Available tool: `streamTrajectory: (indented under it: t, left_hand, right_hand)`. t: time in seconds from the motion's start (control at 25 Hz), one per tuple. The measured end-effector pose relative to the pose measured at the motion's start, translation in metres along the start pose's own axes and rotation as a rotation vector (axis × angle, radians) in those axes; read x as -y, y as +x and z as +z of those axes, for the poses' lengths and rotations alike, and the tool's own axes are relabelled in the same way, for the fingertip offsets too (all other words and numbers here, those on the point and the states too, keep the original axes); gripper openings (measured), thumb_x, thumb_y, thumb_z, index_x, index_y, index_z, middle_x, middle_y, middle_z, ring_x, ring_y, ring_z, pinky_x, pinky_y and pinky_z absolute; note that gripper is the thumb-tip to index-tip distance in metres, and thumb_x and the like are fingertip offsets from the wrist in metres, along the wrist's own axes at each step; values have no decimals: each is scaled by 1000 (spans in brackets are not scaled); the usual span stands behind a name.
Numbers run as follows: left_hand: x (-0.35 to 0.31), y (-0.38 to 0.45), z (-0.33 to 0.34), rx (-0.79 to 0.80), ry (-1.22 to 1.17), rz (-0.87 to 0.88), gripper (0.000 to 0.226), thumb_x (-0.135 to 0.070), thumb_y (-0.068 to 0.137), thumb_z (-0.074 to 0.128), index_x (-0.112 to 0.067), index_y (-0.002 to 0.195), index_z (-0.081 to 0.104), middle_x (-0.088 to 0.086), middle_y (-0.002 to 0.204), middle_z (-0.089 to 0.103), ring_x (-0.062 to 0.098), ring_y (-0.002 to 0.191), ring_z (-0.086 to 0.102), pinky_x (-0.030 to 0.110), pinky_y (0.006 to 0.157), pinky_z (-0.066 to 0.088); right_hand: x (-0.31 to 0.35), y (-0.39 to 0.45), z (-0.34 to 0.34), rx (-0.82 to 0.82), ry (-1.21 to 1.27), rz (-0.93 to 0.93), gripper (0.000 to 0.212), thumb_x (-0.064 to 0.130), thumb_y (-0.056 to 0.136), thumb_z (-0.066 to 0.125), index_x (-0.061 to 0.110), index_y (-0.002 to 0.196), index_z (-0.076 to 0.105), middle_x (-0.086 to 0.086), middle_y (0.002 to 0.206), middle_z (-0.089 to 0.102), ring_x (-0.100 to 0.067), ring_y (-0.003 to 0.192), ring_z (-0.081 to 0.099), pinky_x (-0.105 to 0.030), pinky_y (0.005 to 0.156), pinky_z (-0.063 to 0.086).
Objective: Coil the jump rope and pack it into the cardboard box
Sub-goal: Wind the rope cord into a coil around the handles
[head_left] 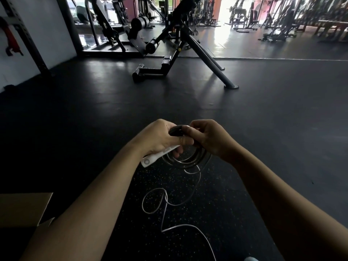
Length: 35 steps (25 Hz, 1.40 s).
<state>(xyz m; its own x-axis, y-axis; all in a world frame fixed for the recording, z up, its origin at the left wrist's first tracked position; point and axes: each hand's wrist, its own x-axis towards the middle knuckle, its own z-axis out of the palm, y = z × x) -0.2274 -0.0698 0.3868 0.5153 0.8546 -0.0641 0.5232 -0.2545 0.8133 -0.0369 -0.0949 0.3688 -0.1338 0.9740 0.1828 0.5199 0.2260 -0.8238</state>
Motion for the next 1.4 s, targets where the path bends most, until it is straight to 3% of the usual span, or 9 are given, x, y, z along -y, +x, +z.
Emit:
streamTrajectory:
  t: [0.12,0.24,0.48,0.64,0.8,0.88,1.0,1.2,1.4]
  left_hand:
    - [9,0,3,71,-67,-28,42,-50,82,81,-10,94,74,1,67,72,15,57,68,34,69,63]
    - [13,1,8,59,-180,45,47,-48,88,76,-1,88,69,4,63,58,12,50,52,31,61,57]
    - [2,3,18,-224,-658,121,37,-46,100,57,-17,78,54,-8,55,40,8,45,36,32,60,55]
    - [-20,11,37,-585,-1140,-16,44,-57,103,44,-23,75,50,-11,55,40,6,49,47,22,59,54]
    - [-20,21,55,-805,-1193,-174,51,-70,98,38,-25,93,59,-10,75,70,17,75,74,41,82,62]
    - [-17,19,68,-809,-1069,-209,54,-73,97,33,-28,98,62,-9,86,76,20,87,77,47,90,60]
    - [-18,16,76,-790,-1007,-124,46,-63,102,36,-27,90,62,-8,87,73,15,86,73,45,89,60]
    - [-12,14,67,-746,-985,23,33,-45,107,45,-23,94,66,-7,92,72,14,98,70,45,107,52]
    - [-1,6,51,-491,-1030,-51,22,-30,102,59,-12,96,69,2,96,76,17,98,73,43,105,54]
  right_hand:
    - [-5,-5,1,48,15,17,39,38,101,64,20,68,66,2,58,61,-13,55,54,-27,56,42]
    - [-2,-7,1,13,132,36,51,47,102,58,2,84,74,-18,66,66,-15,54,56,-27,55,44]
    - [-11,-8,-15,-50,505,176,96,77,90,41,-14,100,69,-24,78,66,-30,62,54,-31,52,46]
    - [-22,-16,4,48,503,233,97,84,90,26,0,99,74,-12,64,58,-28,60,57,-36,64,47]
    - [-6,-25,42,19,638,200,74,75,97,31,16,112,73,-4,82,68,-15,72,63,-27,62,50]
    - [3,-27,57,-148,641,173,57,61,101,49,10,111,73,-12,89,71,-14,76,67,-24,62,53]
    - [4,-27,63,-322,762,202,47,38,100,65,-9,100,66,-11,74,65,-17,65,61,-23,54,49]
    - [5,-20,44,-259,729,156,25,29,102,65,7,90,71,9,56,61,-1,43,52,-17,40,42]
    - [-2,-13,21,-258,525,179,24,20,100,67,-3,97,73,10,53,63,2,42,52,-14,42,41]
